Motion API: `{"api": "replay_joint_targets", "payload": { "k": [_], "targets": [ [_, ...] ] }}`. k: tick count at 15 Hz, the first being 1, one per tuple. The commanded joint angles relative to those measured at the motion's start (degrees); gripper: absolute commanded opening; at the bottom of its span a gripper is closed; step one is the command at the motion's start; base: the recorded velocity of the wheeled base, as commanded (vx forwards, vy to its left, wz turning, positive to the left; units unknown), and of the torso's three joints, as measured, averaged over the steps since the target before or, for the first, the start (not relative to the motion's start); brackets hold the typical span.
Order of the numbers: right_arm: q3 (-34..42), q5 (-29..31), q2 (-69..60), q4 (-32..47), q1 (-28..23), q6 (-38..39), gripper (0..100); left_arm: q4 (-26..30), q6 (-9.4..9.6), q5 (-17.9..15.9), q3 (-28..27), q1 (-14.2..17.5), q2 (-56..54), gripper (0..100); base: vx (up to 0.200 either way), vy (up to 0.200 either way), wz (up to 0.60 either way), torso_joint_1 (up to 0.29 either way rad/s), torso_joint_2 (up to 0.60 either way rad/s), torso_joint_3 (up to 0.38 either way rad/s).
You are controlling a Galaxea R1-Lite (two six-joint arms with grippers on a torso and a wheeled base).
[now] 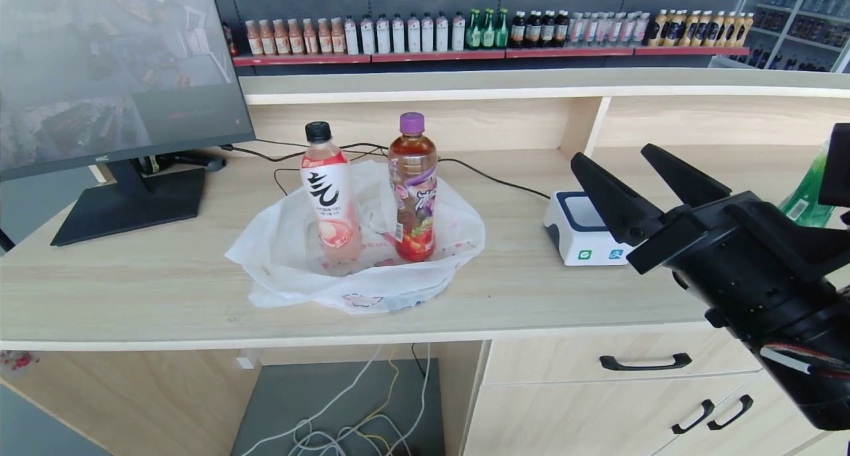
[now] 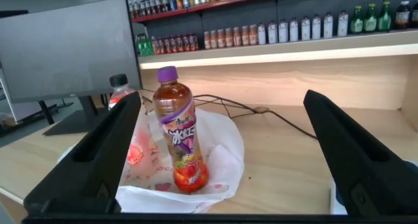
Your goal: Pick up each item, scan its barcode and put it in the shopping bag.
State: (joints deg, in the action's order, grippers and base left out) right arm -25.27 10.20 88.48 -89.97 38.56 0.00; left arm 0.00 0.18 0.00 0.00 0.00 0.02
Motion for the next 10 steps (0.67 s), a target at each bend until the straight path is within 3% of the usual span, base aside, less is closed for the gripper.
{"api": "replay_joint_targets", "payload": {
  "k": [1,10],
  "targets": [
    [-0.04,-0.01,0.11,-0.03,0.03,0.0,100,0.0,-0.01,0.0,0.0,0.0,-0.02,100,0.0,-0.2,0.0,0.007,0.01,0.002],
    [0.13,-0.01,0.11,-0.03,0.03,0.0,100,0.0,-0.09,0.0,0.0,0.0,-0.02,100,0.0,-0.2,0.0,0.003,0.0,0.004]
  ]
}}
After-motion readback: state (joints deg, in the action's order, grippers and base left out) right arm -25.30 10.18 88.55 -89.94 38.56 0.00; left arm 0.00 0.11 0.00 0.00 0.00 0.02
